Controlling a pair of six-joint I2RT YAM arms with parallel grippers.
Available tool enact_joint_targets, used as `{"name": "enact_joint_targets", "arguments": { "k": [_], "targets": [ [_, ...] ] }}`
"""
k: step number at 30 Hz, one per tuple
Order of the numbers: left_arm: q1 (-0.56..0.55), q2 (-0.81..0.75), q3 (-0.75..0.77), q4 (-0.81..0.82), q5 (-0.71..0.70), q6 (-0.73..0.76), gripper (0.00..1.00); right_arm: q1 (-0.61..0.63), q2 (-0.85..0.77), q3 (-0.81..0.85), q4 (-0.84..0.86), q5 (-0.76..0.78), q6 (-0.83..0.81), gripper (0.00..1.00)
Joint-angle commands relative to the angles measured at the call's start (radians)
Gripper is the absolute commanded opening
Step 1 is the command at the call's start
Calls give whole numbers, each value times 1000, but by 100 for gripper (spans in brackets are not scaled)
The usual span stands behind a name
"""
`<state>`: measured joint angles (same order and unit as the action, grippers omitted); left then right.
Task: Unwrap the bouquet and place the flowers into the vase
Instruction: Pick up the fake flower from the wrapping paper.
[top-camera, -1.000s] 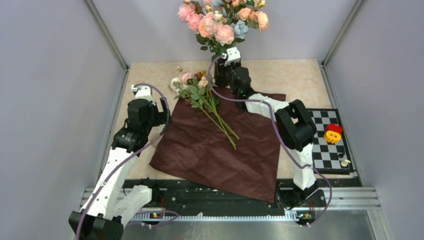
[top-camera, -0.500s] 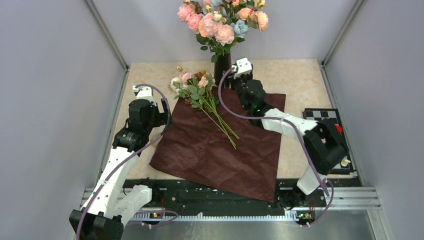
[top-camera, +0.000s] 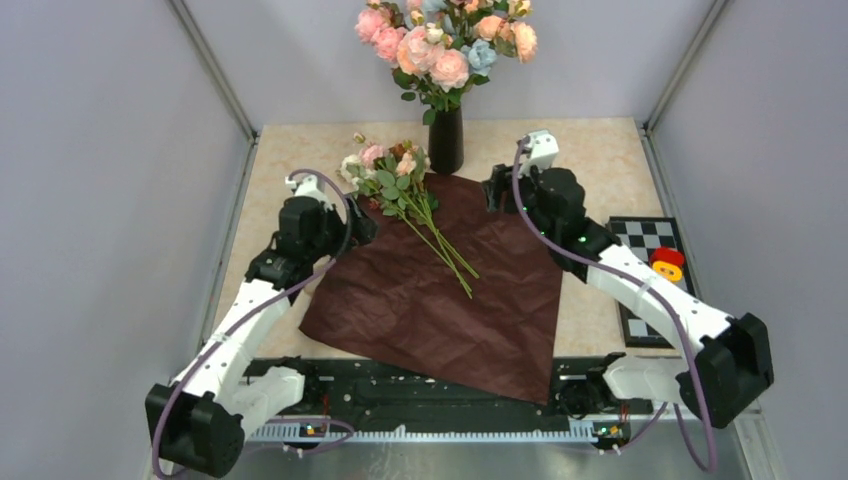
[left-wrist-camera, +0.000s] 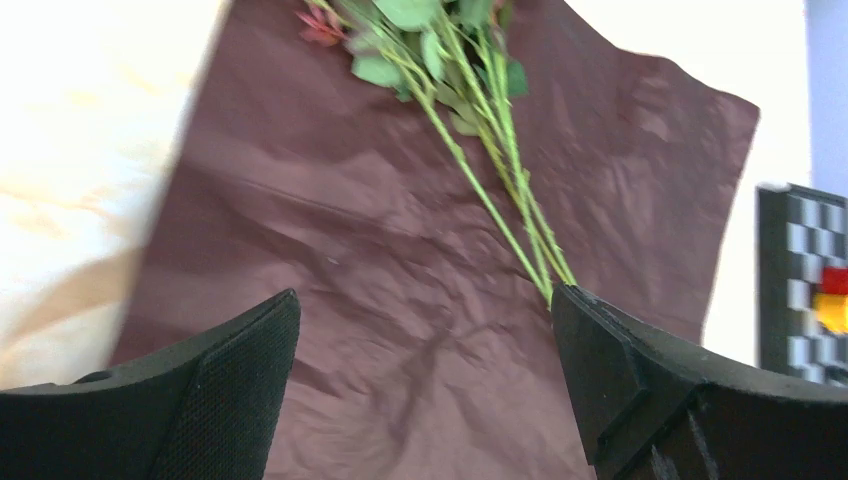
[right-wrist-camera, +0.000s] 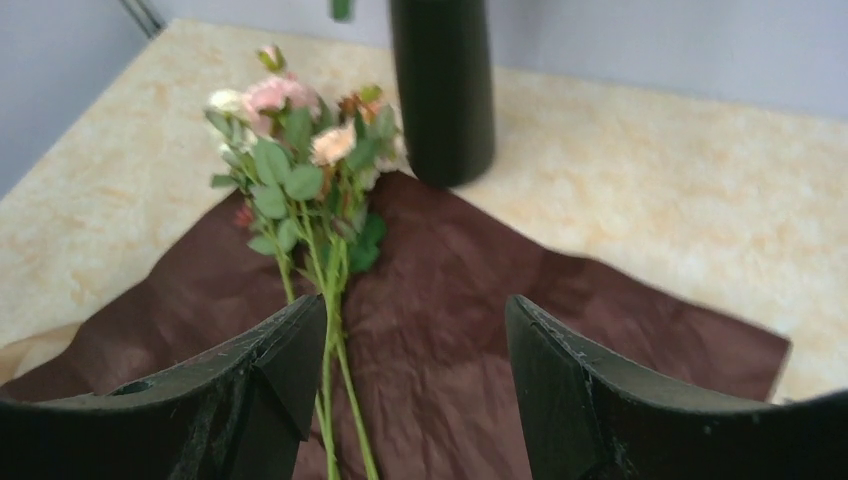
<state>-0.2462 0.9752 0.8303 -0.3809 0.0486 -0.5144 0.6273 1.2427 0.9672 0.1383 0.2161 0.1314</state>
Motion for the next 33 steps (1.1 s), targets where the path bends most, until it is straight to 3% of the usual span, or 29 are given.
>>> {"name": "enact_joint_targets", "arguments": {
  "k": [1,5,8,15,23,33],
  "targets": [
    [-89,64,-64,210,62,-238,98,-114,-98,-17,-218,-96,131,67],
    [-219,219,-20,279,0,-279,99,-187,-142,-39,-268,-155,168,67],
    [-263,395,58,292,54,-323,96,-224,-169,-59,-281,-186,190,66],
    [-322,647,196,371,73,-354,77,-253,-224,-109,-289,-253,237,65],
    [-326,801,282,364,63,-334,53,-255,-243,-147,-290,-285,259,64],
    [-326,856,304,353,31,-316,37,-256,-244,-145,-289,-299,264,64]
  ]
}}
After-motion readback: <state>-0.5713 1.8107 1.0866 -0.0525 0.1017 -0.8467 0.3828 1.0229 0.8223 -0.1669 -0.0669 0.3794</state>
